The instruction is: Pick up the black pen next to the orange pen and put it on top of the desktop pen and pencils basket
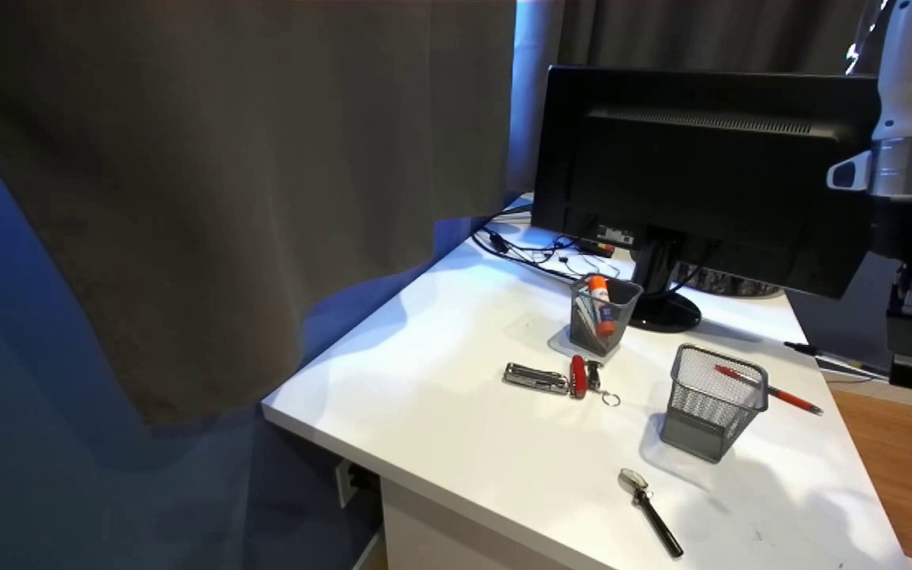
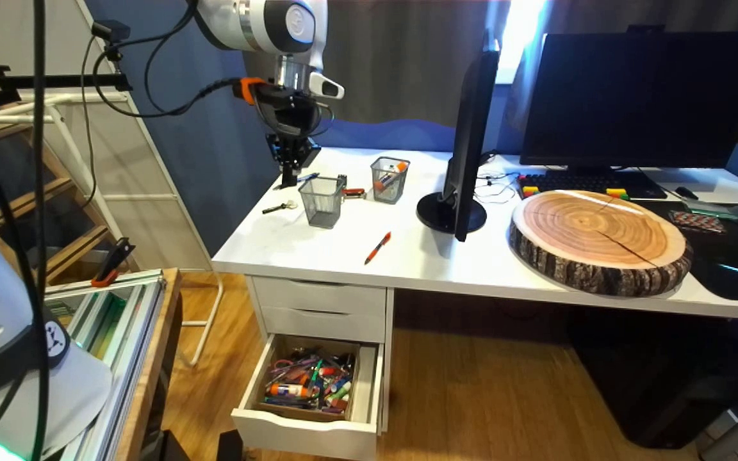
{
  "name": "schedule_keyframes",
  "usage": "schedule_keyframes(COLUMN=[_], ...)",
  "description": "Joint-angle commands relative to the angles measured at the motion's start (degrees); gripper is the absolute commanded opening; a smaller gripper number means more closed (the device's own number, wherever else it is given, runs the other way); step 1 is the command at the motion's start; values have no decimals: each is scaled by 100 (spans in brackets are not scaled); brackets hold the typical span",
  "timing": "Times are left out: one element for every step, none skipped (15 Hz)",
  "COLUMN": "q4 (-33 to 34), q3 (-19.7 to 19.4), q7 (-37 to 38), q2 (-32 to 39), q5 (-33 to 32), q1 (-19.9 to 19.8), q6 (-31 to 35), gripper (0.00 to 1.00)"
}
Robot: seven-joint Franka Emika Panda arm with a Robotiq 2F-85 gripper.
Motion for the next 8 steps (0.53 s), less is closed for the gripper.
schedule_keyframes(q4=[653,794,917,1052,1248,1352,1460,1582], q3=[145,166,185,186,158,160,164,173], q7=[-443,-543,-690,-803,-852,-1003,-1130,-1253], q2=[366,479,590,711,871,984,1102,1243], q5=[-319,-390,-444,-504,-624,-654,-666,-652], q1=[66,91,104,124,173,171,175,180], q6=[-314,-279,-194,-167,-328,-285,-271,-250], gripper=[6,6,6,6,6,6,6,6])
